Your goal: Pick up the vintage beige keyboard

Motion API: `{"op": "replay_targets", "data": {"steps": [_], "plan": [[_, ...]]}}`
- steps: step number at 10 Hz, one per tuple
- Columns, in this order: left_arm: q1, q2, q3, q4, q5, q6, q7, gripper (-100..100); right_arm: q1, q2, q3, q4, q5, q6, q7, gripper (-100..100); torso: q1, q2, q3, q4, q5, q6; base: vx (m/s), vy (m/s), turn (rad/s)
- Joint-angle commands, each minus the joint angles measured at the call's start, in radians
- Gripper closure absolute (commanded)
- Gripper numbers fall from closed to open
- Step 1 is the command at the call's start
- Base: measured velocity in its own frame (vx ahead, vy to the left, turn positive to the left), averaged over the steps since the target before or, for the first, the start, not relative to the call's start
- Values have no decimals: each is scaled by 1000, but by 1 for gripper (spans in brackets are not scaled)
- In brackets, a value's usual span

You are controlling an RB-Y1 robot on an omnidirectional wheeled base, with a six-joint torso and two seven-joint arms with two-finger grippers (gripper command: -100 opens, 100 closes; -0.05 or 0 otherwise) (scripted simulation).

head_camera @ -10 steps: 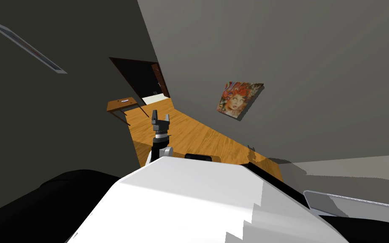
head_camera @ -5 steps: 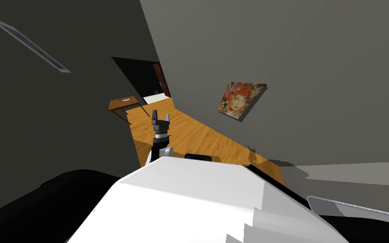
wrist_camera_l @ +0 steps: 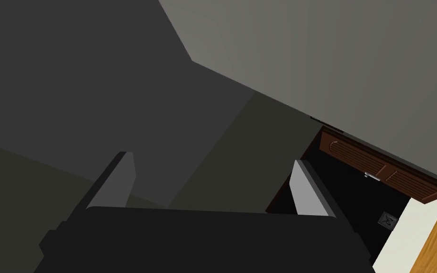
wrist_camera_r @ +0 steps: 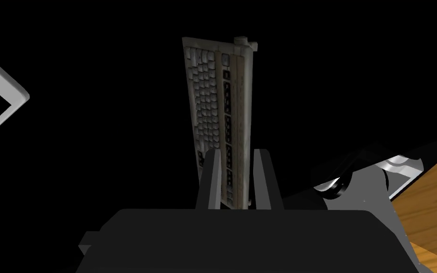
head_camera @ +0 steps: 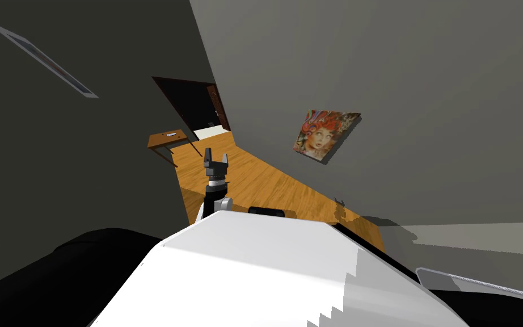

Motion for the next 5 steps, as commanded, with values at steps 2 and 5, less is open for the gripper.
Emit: {"op": "replay_targets", "data": {"steps": [2,5], "plan": [[0,0,0,0,0,0,0,0,18,31,-92,19,59,-38,9,100,-1,0,0,0,0,-1,21,-11,29],[0,0,0,0,0,0,0,0,18,31,-157,19,116,-38,9,100,0,0,0,0,-1,0,13,-7,15]]}}
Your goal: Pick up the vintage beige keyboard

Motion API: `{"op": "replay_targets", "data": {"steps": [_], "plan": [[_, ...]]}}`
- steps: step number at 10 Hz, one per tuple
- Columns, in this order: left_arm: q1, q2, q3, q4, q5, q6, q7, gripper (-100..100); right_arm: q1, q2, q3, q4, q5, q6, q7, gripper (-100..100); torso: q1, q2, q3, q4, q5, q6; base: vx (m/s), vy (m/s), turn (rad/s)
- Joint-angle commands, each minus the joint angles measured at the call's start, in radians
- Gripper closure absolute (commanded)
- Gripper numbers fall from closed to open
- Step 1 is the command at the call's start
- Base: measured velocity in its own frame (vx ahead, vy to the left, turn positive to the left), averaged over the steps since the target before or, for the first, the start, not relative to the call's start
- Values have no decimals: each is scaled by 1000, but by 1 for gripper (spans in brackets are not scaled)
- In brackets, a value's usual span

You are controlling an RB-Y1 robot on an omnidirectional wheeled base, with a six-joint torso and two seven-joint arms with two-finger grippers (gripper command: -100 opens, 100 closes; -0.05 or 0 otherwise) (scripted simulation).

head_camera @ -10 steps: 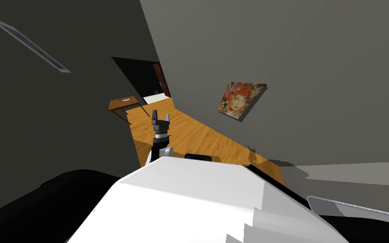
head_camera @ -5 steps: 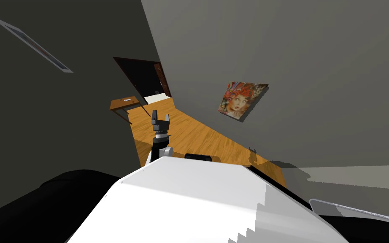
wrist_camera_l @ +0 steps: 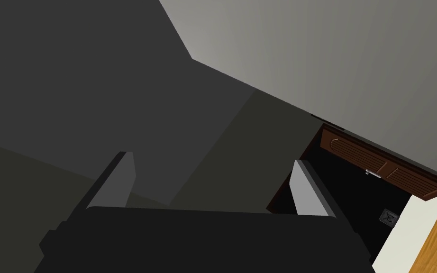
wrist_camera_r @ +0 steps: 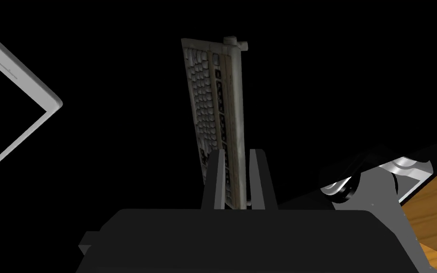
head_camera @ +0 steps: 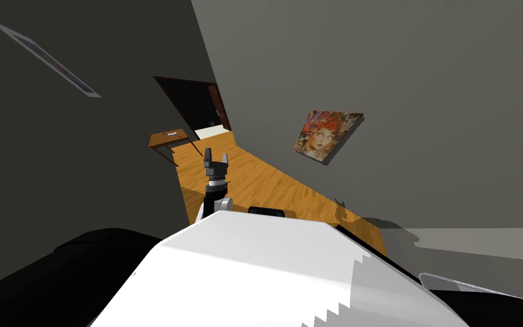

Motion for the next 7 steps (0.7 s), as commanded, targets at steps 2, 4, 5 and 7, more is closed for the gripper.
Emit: {"op": "replay_targets", "data": {"steps": [2,4,5,7], "plan": [[0,0,0,0,0,0,0,0,2,30,-63,44,50,-41,36,100,0,0,0,0,0,0,11,-3,27],[0,0,0,0,0,0,0,0,2,30,-95,44,89,-41,36,100,0,0,0,0,0,1,19,-8,10],[0,0,0,0,0,0,0,0,2,30,-116,44,89,-41,36,100,0,0,0,0,0,0,0,0,0],[0,0,0,0,0,0,0,0,-5,29,-109,58,83,-43,48,0,0,0,0,0,0,0,0,0,0]]}}
